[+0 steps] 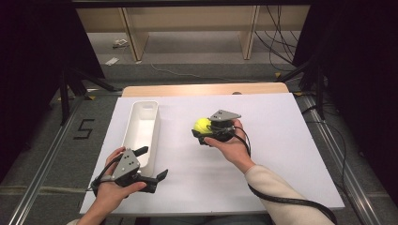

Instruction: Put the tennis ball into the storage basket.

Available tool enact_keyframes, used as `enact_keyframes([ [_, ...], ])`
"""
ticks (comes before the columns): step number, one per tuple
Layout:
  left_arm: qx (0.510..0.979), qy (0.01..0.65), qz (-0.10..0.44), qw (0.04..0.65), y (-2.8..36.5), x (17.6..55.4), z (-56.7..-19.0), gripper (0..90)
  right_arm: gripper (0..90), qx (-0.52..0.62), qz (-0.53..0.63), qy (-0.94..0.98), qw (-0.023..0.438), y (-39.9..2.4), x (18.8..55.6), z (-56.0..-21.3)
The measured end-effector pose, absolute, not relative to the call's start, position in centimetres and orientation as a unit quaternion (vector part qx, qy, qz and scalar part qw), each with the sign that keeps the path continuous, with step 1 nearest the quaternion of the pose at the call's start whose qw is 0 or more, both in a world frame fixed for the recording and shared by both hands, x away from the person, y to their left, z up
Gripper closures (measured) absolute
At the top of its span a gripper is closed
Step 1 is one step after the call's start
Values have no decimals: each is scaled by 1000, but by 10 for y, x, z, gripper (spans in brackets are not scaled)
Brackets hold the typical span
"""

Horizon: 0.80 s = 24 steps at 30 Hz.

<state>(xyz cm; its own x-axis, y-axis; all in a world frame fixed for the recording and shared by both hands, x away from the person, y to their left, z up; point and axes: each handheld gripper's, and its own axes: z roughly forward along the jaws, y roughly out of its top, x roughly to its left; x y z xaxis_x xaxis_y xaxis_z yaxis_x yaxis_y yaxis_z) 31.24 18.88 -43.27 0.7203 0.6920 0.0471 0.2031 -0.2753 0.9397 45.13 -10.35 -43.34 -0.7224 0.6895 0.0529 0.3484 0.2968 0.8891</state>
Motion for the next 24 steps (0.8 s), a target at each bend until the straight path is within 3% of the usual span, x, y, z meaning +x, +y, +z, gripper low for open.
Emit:
enact_keyframes([
  [24, 763, 292, 232, 527, 189, 312, -432, 0, 259, 332, 497, 783, 172, -99, 453, -431],
])
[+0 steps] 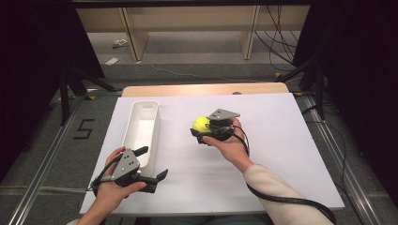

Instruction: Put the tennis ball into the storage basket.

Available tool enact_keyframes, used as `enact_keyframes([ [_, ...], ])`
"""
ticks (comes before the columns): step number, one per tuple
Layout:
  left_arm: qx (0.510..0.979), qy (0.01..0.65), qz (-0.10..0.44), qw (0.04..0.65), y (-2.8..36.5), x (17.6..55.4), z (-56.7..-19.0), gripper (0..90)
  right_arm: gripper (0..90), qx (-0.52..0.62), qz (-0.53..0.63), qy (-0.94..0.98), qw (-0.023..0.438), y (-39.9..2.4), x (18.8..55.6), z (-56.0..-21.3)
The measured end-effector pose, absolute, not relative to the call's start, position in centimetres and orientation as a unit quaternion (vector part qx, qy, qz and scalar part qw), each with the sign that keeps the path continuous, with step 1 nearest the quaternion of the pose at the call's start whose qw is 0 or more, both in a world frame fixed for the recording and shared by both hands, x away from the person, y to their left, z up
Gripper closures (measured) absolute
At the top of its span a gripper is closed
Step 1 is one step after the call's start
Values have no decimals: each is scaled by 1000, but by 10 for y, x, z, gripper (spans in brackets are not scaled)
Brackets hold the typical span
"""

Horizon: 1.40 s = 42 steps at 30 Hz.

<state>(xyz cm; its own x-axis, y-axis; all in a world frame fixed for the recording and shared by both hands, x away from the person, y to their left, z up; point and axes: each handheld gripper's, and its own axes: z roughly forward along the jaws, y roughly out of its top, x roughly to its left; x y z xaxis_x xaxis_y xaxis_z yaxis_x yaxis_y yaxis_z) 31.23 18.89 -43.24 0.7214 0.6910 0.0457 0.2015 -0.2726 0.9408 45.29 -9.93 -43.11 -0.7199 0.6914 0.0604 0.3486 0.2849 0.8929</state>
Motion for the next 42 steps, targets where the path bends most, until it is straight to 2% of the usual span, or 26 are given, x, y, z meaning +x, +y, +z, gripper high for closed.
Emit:
enact_keyframes([
  [42, 762, 293, 233, 528, 189, 312, -432, 0, 259, 324, 503, 784, 167, -86, 453, -428],
])
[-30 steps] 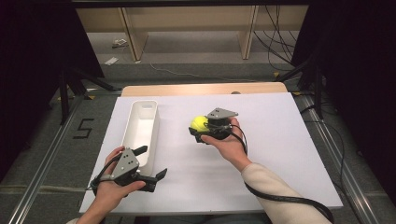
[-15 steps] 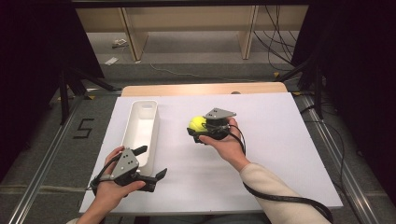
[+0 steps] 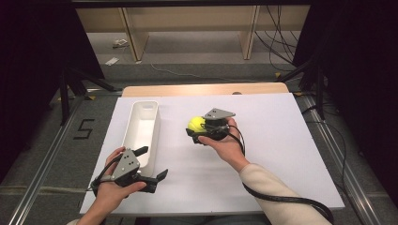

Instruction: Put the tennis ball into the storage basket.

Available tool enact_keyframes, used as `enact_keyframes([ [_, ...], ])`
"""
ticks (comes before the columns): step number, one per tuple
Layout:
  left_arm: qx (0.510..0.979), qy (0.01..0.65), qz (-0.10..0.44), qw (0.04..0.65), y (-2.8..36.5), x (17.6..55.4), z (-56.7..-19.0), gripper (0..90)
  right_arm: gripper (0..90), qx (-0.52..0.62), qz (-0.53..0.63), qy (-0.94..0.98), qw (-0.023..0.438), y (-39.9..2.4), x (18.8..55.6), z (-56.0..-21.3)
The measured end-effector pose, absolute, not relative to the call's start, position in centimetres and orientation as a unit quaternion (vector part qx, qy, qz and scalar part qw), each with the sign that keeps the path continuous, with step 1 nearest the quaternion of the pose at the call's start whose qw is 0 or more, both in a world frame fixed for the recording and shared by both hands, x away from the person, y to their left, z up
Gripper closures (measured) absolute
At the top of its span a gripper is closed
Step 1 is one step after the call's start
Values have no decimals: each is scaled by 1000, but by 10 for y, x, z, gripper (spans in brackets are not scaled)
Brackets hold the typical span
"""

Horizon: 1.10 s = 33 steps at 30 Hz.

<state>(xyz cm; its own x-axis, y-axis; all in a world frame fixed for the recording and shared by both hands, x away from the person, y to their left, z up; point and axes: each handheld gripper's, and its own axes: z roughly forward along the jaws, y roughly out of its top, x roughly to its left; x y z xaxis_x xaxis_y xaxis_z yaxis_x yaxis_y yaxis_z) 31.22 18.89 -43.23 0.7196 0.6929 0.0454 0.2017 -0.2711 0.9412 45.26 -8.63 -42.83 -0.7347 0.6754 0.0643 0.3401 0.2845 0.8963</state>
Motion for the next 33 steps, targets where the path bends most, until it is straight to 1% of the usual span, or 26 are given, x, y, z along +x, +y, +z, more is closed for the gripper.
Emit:
enact_keyframes([
  [33, 762, 293, 233, 528, 190, 312, -432, 0, 259, 316, 509, 785, 161, -74, 453, -425],
])
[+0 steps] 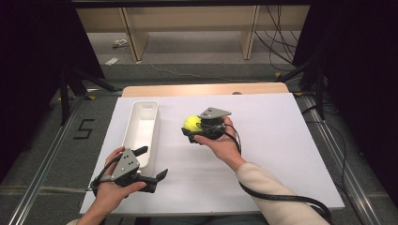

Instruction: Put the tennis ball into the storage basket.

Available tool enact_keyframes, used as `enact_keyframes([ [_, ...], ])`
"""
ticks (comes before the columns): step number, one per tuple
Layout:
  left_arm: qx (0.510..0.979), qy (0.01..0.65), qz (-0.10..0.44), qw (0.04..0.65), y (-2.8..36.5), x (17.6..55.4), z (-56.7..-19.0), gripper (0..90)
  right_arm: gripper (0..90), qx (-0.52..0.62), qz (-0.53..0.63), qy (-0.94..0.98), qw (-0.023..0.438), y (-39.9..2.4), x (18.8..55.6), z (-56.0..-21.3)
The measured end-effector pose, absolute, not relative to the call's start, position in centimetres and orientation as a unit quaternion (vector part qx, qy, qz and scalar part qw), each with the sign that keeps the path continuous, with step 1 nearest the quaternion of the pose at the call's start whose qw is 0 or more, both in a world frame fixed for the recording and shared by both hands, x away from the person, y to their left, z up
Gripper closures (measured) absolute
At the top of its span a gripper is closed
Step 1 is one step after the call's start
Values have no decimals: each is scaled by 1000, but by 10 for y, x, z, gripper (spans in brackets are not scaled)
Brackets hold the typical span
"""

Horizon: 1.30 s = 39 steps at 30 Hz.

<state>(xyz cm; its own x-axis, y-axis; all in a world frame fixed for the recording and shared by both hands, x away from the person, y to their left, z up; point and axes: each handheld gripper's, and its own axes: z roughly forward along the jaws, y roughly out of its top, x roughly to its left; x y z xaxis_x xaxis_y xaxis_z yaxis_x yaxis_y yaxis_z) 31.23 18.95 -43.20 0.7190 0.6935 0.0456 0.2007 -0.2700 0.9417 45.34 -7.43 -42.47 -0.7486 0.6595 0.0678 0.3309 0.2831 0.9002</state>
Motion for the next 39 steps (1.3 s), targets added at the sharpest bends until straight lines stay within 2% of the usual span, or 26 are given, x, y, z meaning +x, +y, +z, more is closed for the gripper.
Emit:
enact_keyframes([
  [39, 762, 293, 233, 528, 189, 312, -432, 0, 259, 302, 520, 785, 148, -54, 452, -420],
])
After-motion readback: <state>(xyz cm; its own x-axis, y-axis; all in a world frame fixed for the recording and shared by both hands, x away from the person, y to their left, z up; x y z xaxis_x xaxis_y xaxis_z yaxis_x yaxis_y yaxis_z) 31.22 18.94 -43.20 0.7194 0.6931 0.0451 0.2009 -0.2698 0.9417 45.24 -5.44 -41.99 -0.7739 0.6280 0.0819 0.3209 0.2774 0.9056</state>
